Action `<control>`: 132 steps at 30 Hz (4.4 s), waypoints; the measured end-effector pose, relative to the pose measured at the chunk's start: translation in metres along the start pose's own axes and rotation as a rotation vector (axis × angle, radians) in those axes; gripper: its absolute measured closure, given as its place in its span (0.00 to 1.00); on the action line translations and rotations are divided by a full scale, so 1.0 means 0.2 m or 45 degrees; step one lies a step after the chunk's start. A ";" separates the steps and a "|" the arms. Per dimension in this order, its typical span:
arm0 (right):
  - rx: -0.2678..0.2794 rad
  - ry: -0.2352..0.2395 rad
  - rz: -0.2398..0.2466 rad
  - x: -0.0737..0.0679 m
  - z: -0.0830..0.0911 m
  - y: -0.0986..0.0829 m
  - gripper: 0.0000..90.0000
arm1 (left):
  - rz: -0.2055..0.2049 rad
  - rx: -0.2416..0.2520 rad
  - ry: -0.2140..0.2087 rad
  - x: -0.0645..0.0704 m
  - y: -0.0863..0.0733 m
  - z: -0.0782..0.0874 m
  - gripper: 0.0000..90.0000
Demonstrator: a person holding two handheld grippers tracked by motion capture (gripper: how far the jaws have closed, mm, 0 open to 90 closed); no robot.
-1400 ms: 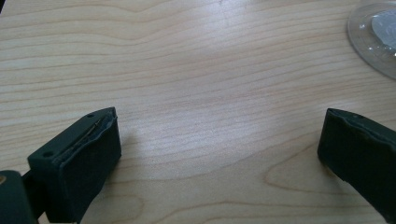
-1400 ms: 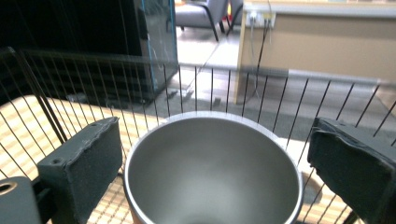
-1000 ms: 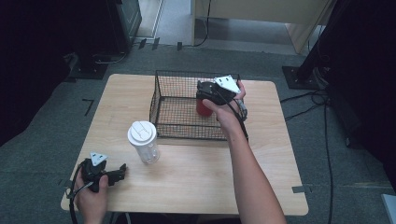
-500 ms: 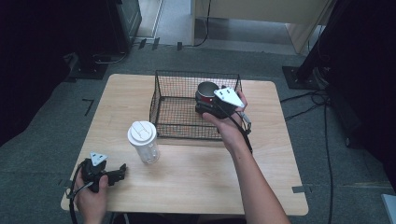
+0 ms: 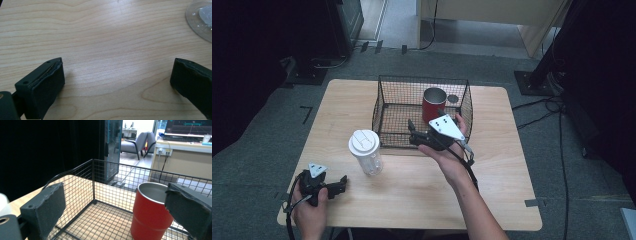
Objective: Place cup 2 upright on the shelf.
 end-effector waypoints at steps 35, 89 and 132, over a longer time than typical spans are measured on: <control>-0.033 0.199 0.012 -0.44 0.01 -0.24 0.04 | -0.002 0.000 0.000 0.00 0.00 0.00 0.00; -0.111 0.341 -0.003 -0.72 -0.33 -0.34 0.04 | 0.001 0.000 0.002 0.00 0.00 0.00 0.00; 0.113 0.379 -0.014 -0.62 -0.17 -0.10 0.18 | 0.003 -0.001 0.001 0.00 0.00 0.00 0.00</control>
Point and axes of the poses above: each handheld gripper's, and its own axes: z roughly backward along the jaws, y roughly out of its top, x roughly to its right, the point moved 2 cm from there along -z, roughly forward along the jaws, and after that the axes turned 12 degrees about y, right-handed, at the moved point
